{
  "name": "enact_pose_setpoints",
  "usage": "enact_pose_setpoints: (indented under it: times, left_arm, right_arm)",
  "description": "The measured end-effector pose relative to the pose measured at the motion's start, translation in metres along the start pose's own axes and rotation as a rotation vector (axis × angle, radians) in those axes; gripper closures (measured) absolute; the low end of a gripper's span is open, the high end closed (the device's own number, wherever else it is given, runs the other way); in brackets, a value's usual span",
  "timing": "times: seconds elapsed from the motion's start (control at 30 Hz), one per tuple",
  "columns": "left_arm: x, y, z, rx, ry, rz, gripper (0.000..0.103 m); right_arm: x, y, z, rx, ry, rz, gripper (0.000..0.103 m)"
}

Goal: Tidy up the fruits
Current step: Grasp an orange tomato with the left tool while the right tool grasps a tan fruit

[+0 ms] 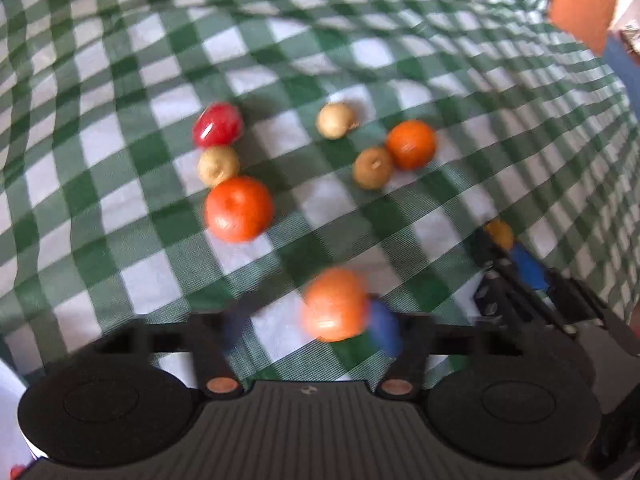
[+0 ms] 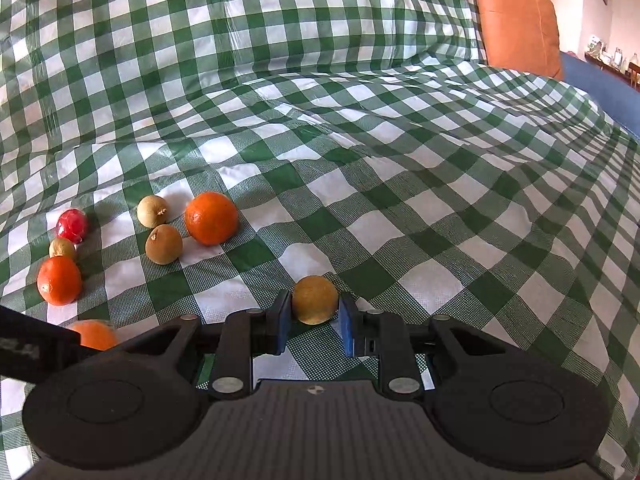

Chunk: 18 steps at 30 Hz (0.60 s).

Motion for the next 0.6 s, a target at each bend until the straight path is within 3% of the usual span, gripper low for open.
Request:
enact_pose_setpoints:
  times: [0.07,0.2,0.37,0.5,0.6]
  left_arm:
    - [-0.001,0.007,-0.001,0.001,0.021,0.007,0.067]
    - [-0.009,0.044,0.005,0.063,0.001,-0.048,0.067]
    - [-0.036,0.121,0.035,0.094,0.046,-0.128,0.067]
    - [-0.061,0.19,0.07,0.122,0.045,-0.243,0.067]
    - [-0.081,0.236,0.097,0.138,0.075,-0.297,0.067]
  right_arm:
    - [-0.001,0.0,0.0,0.008,0.01,0.002,0.077]
    - [-0.002,0.002,-0.004,0.033,0.017,-0.012,0.077]
    - [-0.008,0.022,-0.016,0.157,0.04,-0.053,0.077]
    - [-0.012,0.054,-0.026,0.179,0.08,-0.084,0.077]
    - [-0.017,0.103,-0.038,0.196,0.075,-0.154,0.077]
Point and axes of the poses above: each gripper's, at about its wrist camera, not at the fingertips, and y roughly against the way its jaws point, x to its right, z to its underside, the point moved 6 cm from there along -y, roughly the way its jaws point, and after that the axes turned 12 degrees about x, right-handed, at the moved point
